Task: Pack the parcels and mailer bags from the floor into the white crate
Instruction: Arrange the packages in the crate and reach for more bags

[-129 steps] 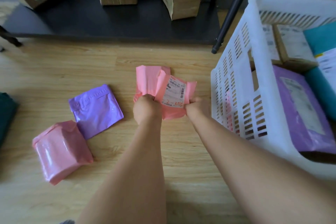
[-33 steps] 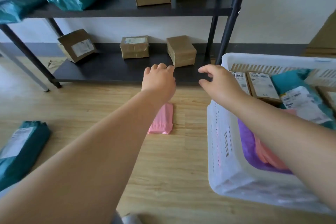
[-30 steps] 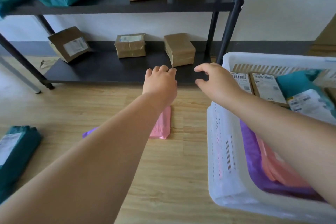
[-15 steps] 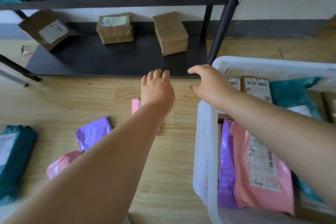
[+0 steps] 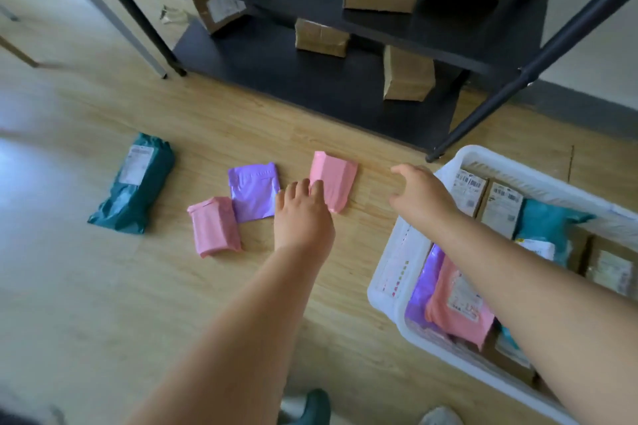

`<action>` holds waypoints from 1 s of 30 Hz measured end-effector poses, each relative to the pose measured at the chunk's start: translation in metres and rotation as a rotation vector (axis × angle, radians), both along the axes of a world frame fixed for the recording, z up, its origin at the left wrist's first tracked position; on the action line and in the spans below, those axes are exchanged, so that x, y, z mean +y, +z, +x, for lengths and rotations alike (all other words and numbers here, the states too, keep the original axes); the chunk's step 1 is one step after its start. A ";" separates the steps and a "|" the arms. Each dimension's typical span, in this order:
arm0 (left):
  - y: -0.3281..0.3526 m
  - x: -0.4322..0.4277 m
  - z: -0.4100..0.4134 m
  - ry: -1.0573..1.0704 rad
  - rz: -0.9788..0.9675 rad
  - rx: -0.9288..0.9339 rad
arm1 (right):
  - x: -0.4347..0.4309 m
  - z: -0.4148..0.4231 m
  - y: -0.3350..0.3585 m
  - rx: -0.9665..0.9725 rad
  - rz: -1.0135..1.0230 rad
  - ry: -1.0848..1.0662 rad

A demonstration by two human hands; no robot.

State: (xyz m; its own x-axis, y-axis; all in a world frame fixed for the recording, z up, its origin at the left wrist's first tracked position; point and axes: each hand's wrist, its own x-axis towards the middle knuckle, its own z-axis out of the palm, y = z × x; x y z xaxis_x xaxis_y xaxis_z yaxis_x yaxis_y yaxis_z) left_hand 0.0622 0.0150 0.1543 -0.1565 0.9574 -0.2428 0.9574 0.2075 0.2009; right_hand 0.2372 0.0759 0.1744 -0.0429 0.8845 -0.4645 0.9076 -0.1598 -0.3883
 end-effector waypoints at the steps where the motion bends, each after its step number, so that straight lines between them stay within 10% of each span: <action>1: 0.012 -0.012 -0.017 0.036 -0.007 0.005 | -0.005 -0.018 0.011 -0.003 -0.016 0.032; 30: 0.103 -0.078 -0.379 0.619 -0.295 -0.121 | -0.013 -0.396 0.056 -0.008 -0.403 0.299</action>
State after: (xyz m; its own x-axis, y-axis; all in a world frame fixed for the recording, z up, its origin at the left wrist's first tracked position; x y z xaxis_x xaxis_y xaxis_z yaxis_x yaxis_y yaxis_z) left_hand -0.3173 -0.0635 0.2572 -0.6080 0.5917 -0.5294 0.6195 0.7706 0.1498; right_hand -0.1585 0.0633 0.2306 -0.2622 0.5846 -0.7678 0.9392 -0.0282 -0.3422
